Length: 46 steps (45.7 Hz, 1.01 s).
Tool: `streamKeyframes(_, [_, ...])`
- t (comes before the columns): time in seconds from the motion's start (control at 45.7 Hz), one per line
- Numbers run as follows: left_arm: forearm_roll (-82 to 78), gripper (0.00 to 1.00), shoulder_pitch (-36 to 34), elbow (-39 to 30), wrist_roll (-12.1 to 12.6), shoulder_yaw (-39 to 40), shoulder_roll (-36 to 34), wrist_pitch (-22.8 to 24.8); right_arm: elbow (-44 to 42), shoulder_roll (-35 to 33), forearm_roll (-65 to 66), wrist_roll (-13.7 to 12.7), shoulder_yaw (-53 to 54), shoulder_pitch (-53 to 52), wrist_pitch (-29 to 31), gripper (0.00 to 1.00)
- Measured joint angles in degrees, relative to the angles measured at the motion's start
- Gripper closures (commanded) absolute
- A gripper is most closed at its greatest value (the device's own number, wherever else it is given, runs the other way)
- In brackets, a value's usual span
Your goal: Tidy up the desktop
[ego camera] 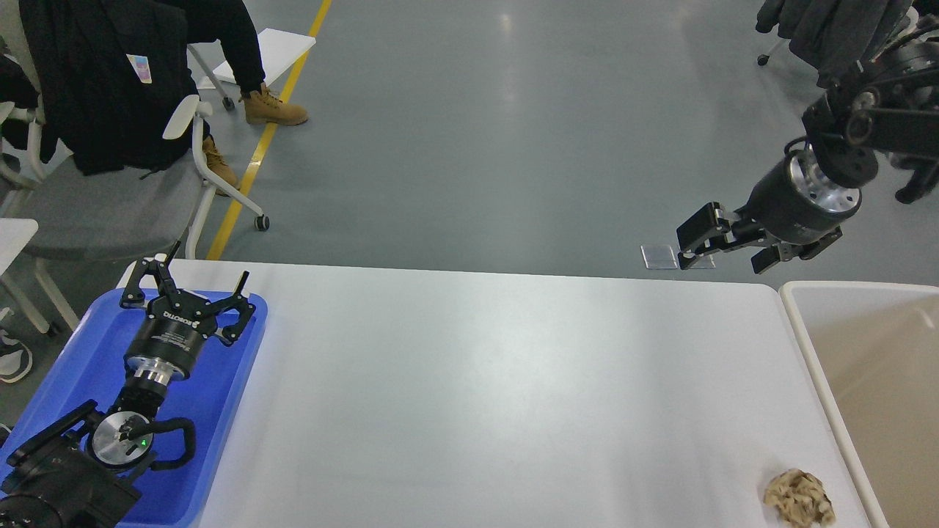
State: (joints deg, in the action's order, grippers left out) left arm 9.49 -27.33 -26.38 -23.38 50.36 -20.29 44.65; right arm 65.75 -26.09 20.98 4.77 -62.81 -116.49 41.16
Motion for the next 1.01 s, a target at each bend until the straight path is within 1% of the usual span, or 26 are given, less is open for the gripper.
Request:
streamKeyframes(0.153, [0.0, 0.01, 0.0, 0.0, 0.0, 0.0, 0.0, 0.0, 6.1, -2.0, -2.4, 0.0, -3.7, -4.5, 2.1, 0.00])
streamKeyframes(0.372, [0.0, 0.01, 0.0, 0.0, 0.0, 0.0, -0.1, 0.0, 11.0, -5.8, -4.3, 0.0, -8.2, -8.3, 3.2, 0.00])
streamKeyframes(0.591, [0.0, 0.01, 0.0, 0.0, 0.0, 0.0, -0.1, 0.0, 12.9, -8.7, -4.9, -0.1, -11.0, -9.8, 3.6, 0.00])
streamKeyframes(1.007, [0.0, 0.01, 0.1, 0.0, 0.0, 0.0, -0.1, 0.0, 13.8, -9.3, -5.2, -0.1, -12.2, -10.4, 3.8, 0.00])
